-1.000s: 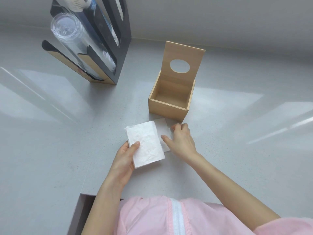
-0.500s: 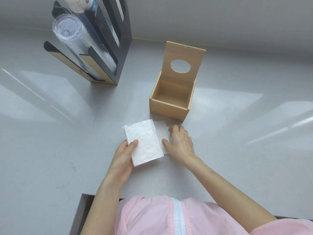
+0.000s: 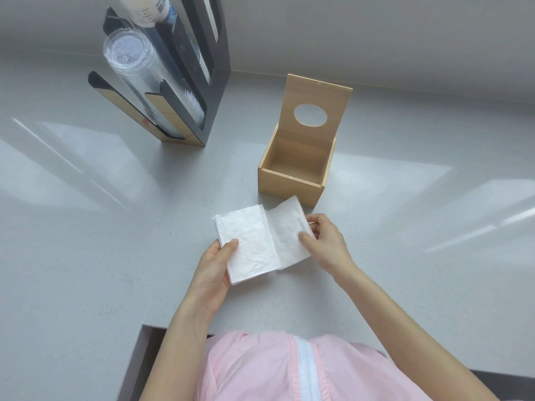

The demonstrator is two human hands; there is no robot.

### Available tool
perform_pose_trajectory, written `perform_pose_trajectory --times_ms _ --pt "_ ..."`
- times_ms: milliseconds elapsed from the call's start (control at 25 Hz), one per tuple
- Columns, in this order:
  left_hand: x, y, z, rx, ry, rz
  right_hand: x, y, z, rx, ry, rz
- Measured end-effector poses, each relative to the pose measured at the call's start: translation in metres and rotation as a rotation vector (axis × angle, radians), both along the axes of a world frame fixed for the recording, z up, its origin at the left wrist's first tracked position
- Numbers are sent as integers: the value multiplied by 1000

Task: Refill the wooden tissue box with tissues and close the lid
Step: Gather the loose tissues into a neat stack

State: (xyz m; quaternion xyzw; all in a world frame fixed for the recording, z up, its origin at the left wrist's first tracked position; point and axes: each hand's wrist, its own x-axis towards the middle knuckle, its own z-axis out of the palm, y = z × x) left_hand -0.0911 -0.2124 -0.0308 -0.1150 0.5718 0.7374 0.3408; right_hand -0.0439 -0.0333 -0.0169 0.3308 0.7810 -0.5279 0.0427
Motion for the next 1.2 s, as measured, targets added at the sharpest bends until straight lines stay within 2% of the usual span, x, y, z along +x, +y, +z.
perform_pose_trajectory --times_ms 120,160,280,360,400,480,560,640,800,1040,1200 --pt "1 4 -1 12 -9 -11 3 10 26 -108 108 -54" --pt "1 6 -1 19 -10 -23 3 12 38 -239 174 -30" --pt "3 11 1 16 2 -76 3 17 71 -839 394 93" --pt "4 14 1 16 39 -111 3 10 75 -981 410 146" --pt "4 15 2 25 65 -155 4 4 70 -937 372 165" --pt "6 17 3 26 91 -221 5 -8 51 -659 216 193" --pt "8 20 6 -13 71 -185 6 -16 30 -328 45 202" --pt "10 21 7 -18 39 -141 8 -19 19 -165 -26 163" --pt "12 22 10 -12 29 -147 11 -19 12 -116 -44 123" --pt "9 26 7 71 -105 -88 13 -16 11 -66 -56 106" --pt "11 27 7 65 -68 -119 14 -14 11 -57 -62 124"
